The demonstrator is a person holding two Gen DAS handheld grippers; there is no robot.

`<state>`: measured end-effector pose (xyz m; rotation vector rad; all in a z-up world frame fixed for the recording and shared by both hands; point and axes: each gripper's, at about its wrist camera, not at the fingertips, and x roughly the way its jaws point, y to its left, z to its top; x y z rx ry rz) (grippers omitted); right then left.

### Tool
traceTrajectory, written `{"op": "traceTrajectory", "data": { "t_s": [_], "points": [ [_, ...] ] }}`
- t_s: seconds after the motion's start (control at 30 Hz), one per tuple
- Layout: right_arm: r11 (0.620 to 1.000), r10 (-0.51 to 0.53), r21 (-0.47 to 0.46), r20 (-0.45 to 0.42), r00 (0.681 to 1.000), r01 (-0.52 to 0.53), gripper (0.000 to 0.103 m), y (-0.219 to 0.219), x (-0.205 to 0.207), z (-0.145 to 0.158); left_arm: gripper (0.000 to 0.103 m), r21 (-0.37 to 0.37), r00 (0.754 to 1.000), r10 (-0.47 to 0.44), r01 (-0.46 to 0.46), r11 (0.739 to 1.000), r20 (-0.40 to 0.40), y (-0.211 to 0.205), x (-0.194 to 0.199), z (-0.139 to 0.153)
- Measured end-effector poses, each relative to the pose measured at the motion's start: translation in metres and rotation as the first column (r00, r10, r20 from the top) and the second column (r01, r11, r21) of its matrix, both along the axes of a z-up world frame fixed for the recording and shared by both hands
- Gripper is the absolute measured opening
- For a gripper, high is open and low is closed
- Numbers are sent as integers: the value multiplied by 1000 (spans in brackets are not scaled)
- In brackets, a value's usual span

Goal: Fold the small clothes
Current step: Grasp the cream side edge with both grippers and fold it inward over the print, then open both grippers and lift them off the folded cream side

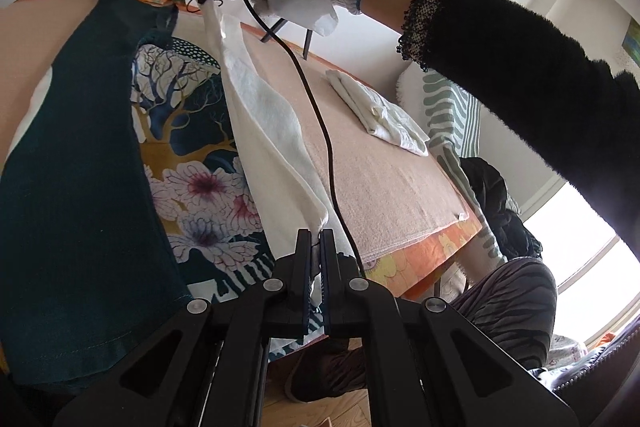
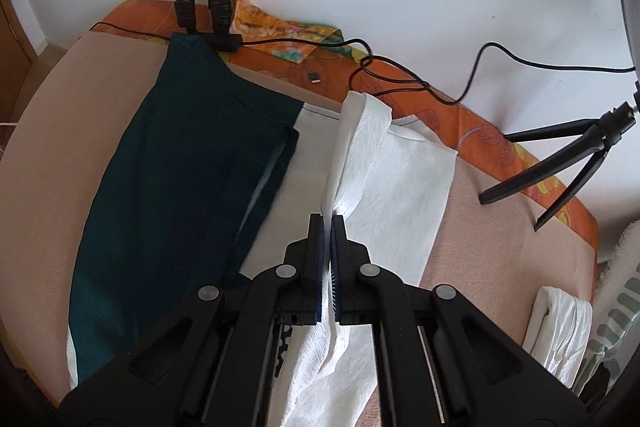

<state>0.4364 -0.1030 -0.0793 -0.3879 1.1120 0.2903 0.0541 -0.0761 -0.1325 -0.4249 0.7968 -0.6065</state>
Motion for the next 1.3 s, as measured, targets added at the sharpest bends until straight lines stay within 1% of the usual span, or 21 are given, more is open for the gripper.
{"op": "traceTrajectory", "data": {
  "t_s": [0.2,0.4,0.5,0.57,0.63,0.7,0.73,0.77,0.8,0.87,0.93,0.97,1.03,1.1,1.17,1.23,1.3],
  "points": [
    [1000,22,-8,-20,1000,-23,4,24,1,-16,3,4,999,37,-37,999,-36,17,-2,-10],
    [999,35,-11,-42,998,-36,4,42,2,-31,3,8,998,51,-51,999,-45,23,-4,-11],
    [998,62,15,-87,994,-61,4,47,5,-38,3,12,997,52,-51,999,-53,23,-4,-13],
    [997,71,27,-95,993,-69,4,48,4,-37,3,13,997,54,-53,999,-64,24,-5,-13],
    [994,85,81,-119,989,-76,15,45,2,-30,3,11,995,61,-60,998,-78,27,-6,-12],
    [984,108,158,-127,986,-88,44,38,-4,-15,3,16,996,61,-60,998,-68,30,-9,-10],
    [979,119,181,-109,987,-98,49,34,-8,-6,3,23,996,58,-56,998,-61,30,-10,-8],
    [974,127,198,-93,988,-107,53,29,-13,4,3,28,997,51,-50,998,-59,30,-12,-6],
    [970,123,220,-87,989,-102,53,21,-19,14,4,34,997,44,-42,999,-59,30,-13,-4],
    [948,119,306,-94,988,-85,53,1,-32,36,9,45,997,29,-25,999,-71,29,-16,-2],
    [931,113,355,-74,991,-80,54,-21,-47,56,22,71,996,23,-17,997,-90,29,-19,-2],
    [924,107,375,-66,992,-75,54,-33,-59,66,23,80,995,36,-28,996,-97,31,-20,-1],
    [904,103,422,-68,992,-65,54,-60,-85,79,24,65,992,42,-35,997,-115,37,-21,1],
    [896,91,441,-66,994,-53,54,-89,-117,85,24,76,995,53,-46,996,-89,43,-25,10],
    [897,88,439,-66,994,-51,54,-115,-150,85,24,98,996,64,-58,993,-59,51,-27,19],
    [898,84,437,-67,994,-46,54,-142,-186,79,24,127,996,89,-84,988,-31,61,-27,27],
    [902,69,431,-86,994,-25,54,-164,-219,67,24,135,992,124,-121,983,-17,74,-26,33]
  ]
}}
